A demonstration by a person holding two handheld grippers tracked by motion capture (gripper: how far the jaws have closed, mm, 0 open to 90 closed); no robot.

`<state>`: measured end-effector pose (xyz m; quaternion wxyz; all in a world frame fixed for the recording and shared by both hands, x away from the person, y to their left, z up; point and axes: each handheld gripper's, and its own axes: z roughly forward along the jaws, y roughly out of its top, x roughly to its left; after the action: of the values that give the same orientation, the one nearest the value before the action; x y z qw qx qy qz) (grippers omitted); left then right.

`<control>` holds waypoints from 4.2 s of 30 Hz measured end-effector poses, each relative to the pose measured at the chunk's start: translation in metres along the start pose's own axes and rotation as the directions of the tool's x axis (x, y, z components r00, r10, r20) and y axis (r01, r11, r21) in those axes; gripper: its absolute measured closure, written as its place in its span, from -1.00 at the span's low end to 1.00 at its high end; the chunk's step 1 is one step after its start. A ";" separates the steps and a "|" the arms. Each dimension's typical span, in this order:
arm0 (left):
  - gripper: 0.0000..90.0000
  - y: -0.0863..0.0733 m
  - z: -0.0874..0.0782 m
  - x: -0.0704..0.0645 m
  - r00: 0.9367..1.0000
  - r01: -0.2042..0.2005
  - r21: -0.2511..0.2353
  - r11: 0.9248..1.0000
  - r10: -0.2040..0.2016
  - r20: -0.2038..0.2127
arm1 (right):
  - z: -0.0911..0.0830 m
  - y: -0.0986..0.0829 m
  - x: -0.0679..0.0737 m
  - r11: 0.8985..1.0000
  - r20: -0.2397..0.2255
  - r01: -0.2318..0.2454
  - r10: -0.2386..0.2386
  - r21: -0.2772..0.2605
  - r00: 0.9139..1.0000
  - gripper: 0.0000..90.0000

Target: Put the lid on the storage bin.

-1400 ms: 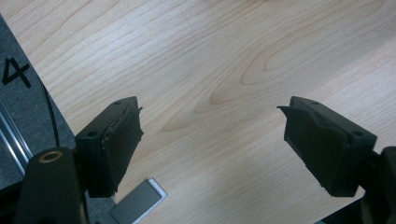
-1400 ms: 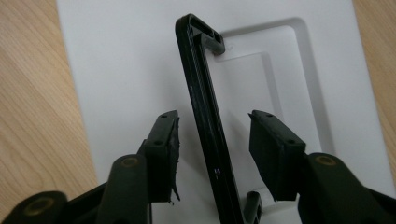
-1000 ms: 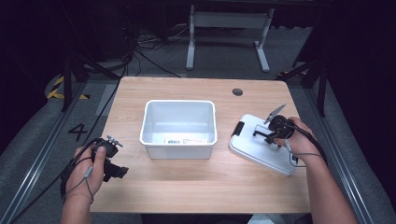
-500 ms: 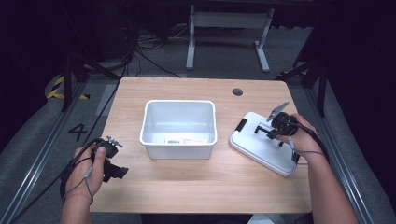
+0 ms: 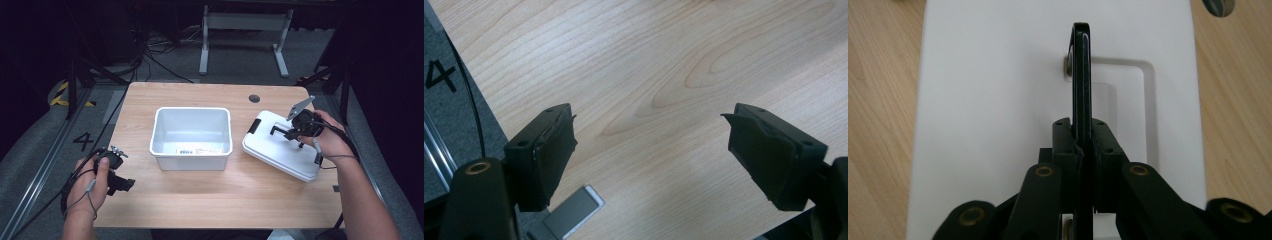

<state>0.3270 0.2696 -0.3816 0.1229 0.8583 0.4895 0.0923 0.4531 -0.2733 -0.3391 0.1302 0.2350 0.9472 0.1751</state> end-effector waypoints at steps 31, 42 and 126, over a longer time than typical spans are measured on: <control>-0.57 0.009 -0.005 0.008 1.000 -0.020 -0.034 0.999 0.020 0.017 | -0.085 0.069 0.028 0.975 0.016 0.193 -0.192 -0.108 0.981 0.87; -0.57 0.012 -0.004 0.008 1.000 -0.022 -0.036 0.999 0.022 0.017 | -0.084 0.108 0.045 0.957 0.026 0.267 -0.265 -0.117 0.964 0.87; -0.57 -0.006 -0.011 0.013 0.999 -0.003 -0.070 0.998 0.006 0.041 | 0.041 0.249 0.110 0.837 -0.104 0.510 -0.536 -0.198 0.838 0.85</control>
<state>0.3256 0.2856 -0.3729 0.1627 0.8563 0.4815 0.0920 0.4716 -0.0021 -0.2968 0.1175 -0.0592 0.9649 0.2271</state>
